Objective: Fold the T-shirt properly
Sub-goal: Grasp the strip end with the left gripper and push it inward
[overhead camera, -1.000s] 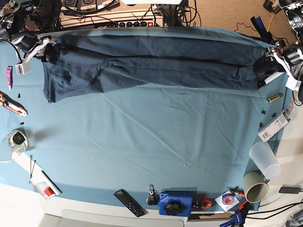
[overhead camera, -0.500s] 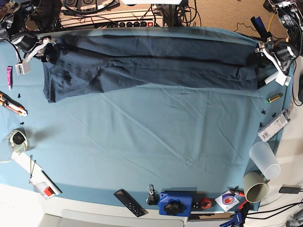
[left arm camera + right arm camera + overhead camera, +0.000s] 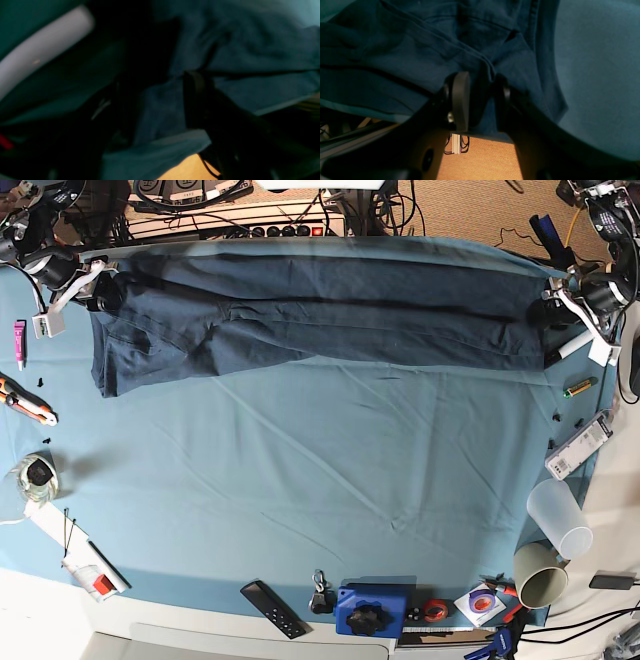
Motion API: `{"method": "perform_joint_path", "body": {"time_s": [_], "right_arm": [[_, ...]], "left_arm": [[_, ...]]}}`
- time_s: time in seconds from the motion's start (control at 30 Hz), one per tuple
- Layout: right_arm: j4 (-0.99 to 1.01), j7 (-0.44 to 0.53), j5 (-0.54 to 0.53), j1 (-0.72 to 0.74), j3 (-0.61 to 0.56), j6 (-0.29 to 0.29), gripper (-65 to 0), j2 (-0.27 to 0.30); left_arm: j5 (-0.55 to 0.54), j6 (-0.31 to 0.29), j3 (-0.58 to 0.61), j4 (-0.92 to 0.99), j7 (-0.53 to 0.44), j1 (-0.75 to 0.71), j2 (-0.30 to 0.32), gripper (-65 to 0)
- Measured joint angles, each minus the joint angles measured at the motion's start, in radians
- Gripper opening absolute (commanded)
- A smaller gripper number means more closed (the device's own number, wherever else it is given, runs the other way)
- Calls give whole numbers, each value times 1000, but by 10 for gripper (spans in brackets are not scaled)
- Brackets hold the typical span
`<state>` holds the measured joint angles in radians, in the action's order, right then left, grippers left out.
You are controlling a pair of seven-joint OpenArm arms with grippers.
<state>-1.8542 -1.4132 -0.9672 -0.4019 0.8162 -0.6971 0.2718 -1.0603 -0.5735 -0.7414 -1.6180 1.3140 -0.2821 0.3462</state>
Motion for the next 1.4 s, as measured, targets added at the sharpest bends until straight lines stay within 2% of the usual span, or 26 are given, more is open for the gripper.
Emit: {"method": "perform_joint_path", "body": {"time_s": [0.23, 0.43, 0.53, 0.8, 0.9, 1.07, 1.23, 1.37, 1.4], "right_arm": [[0, 0, 0, 0, 0, 0, -475, 0], [0, 1, -2, 0, 0, 0, -475, 0], [0, 0, 1, -2, 0, 0, -475, -2], [0, 0, -3, 0, 0, 0, -475, 2], [0, 0, -2, 0, 0, 0, -475, 2], [0, 0, -2, 0, 0, 0, -475, 3], [0, 0, -2, 0, 0, 0, -475, 2], [0, 0, -2, 0, 0, 0, -475, 3], [0, 0, -2, 0, 0, 0, -475, 2]], "left_arm": [[-27, 24, 0, 11, 22, 10, 0, -323], [-29, 19, -4, 148, 44, 100, 1, -323], [-64, 19, -6, 202, 66, 134, 5, -323], [-94, 27, 37, 204, 58, 129, 6, -331], [-94, 34, 106, 199, 48, 128, 14, -407], [-101, 99, 199, 199, 43, 131, 5, -650], [-98, 99, 180, 188, 61, 130, 12, -650], [-71, 103, 80, 138, 93, 120, 23, -650], [-81, 86, 55, 122, 93, 118, 30, -650]]}}
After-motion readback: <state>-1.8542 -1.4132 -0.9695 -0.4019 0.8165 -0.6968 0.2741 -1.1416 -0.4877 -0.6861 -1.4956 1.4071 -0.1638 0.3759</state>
